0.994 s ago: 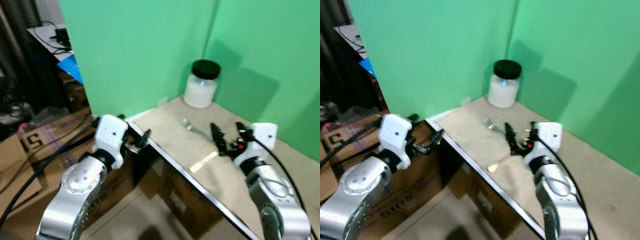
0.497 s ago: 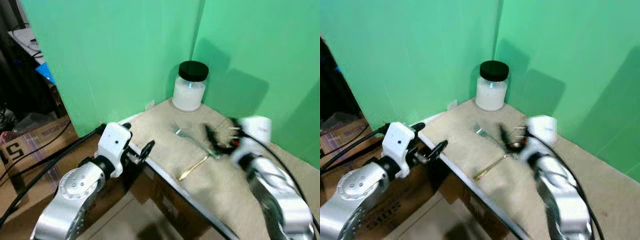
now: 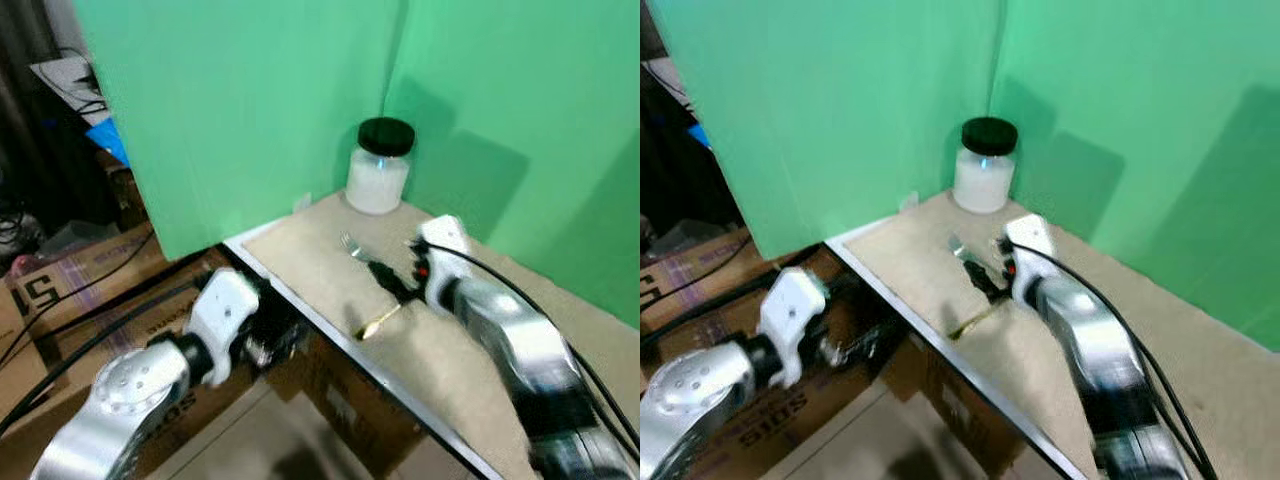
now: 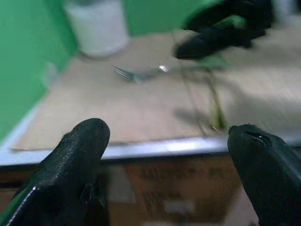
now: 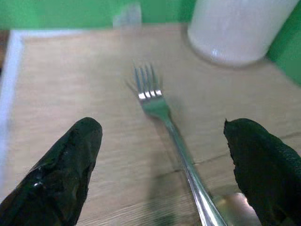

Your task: Setting the table

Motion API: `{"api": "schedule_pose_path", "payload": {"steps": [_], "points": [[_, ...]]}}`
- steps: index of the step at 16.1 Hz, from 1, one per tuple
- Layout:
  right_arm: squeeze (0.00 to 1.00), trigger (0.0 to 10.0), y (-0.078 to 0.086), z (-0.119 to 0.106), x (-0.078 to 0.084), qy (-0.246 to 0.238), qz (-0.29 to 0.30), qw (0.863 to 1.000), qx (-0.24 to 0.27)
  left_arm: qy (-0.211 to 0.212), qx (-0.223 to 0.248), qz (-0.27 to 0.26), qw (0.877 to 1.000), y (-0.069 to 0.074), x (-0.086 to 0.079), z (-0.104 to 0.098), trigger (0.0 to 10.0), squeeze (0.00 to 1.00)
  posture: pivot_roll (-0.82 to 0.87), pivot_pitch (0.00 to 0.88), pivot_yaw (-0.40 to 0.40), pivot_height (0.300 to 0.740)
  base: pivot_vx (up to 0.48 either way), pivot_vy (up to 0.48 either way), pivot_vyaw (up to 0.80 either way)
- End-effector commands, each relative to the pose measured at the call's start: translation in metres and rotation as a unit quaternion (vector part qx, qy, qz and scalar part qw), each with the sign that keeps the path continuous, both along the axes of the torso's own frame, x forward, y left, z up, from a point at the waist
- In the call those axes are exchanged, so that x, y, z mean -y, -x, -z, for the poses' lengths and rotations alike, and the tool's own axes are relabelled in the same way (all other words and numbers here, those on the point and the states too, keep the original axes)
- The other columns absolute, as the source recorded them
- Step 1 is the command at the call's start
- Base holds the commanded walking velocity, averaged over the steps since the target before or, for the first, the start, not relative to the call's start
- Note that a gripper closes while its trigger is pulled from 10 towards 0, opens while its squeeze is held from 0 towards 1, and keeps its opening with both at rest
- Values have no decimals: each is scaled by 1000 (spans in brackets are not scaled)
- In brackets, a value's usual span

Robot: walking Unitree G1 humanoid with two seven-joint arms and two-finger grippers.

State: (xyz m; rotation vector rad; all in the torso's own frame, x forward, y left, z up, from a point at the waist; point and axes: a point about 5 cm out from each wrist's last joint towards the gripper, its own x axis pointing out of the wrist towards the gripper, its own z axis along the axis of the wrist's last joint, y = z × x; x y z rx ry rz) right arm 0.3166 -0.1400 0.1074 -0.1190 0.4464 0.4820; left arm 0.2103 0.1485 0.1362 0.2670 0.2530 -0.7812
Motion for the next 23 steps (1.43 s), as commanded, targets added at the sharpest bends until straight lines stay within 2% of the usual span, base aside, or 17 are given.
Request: {"api": "schedule_pose_path", "payload": {"steps": [1,2,3,4,5,6,10,13,18,23], "points": [[0,10000,-6,13,-2,17,-2,999,-31,-2,-11,23,1000,4,0,1,10000,0,91,0,-55,740,0,0,0],[0,10000,-10,17,-3,25,-1,999,-39,-2,-17,29,999,6,0,2,10000,0,93,0,-57,740,0,0,0],[0,10000,-20,22,-4,33,11,998,-49,0,-25,39,999,8,0,3,10000,0,96,0,-60,740,0,0,0],[0,3686,-29,22,-4,36,23,998,-52,1,-27,43,999,8,0,3,10000,0,99,0,-63,740,0,0,0],[0,2471,-31,23,-4,37,25,998,-53,1,-27,44,999,8,0,3,10000,0,99,0,-63,740,0,0,0],[0,0,-34,23,-5,38,26,997,-54,1,-28,46,999,9,0,3,10000,0,100,0,-66,740,0,0,0],[0,0,-43,23,-6,37,40,997,-50,4,-29,50,998,11,1,4,10000,0,104,0,-75,740,0,0,0],[0,0,-45,23,3,33,52,996,-60,4,-31,52,998,12,1,4,10000,0,100,0,-71,740,0,0,0],[0,0,-42,30,6,25,41,994,-99,4,-33,58,998,12,1,4,10000,0,97,0,-65,740,0,0,0],[0,0,-43,31,4,15,45,993,-104,1,-32,59,998,12,0,4,10000,0,100,0,-66,740,0,0,0]]}}
